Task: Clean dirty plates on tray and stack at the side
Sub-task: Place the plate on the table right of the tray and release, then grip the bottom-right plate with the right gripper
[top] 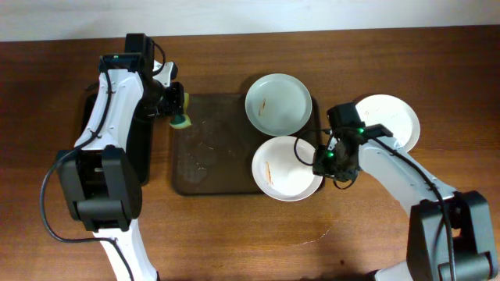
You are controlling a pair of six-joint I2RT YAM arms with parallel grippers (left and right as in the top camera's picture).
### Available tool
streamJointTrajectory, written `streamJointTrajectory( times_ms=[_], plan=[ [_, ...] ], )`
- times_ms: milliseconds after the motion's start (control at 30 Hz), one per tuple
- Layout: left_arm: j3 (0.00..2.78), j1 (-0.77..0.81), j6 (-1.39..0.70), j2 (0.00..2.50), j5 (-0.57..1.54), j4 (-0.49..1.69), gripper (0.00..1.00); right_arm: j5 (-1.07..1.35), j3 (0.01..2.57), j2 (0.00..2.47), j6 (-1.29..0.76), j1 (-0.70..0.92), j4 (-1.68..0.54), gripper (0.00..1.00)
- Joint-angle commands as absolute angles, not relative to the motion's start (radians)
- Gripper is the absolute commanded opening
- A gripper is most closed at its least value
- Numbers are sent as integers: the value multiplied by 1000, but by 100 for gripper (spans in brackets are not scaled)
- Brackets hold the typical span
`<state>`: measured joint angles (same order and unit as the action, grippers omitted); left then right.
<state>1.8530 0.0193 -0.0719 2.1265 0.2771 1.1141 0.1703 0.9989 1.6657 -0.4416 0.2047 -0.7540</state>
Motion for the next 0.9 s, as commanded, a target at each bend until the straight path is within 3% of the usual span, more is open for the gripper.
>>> streamJointTrajectory(
  times_ms=[0,67,100,333,533,733,767,867],
  plan=[
    [1867,17,-55,2126,265,1115,0,146,983,1705,-443,224,-728,32],
    [1867,17,-55,2126,265,1115,0,145,983,1708,-443,231,-724,22],
    [1867,17,-55,2126,265,1115,1,147,984,1708,-443,241,-724,4],
    [1867,17,-55,2126,265,1107,1,231,1032,1708,-499,414,-703,4],
    [1867,17,-55,2126,265,1108,1,77,1081,1709,-835,538,-521,4],
    [1867,17,-55,2126,265,1108,0,-101,1081,1807,-963,674,-368,4],
    [1867,17,-55,2126,265,1108,0,-93,1081,1811,-963,674,-357,5],
    [1867,17,-55,2126,265,1108,1,-89,1081,1812,-958,667,-348,38]
  ],
)
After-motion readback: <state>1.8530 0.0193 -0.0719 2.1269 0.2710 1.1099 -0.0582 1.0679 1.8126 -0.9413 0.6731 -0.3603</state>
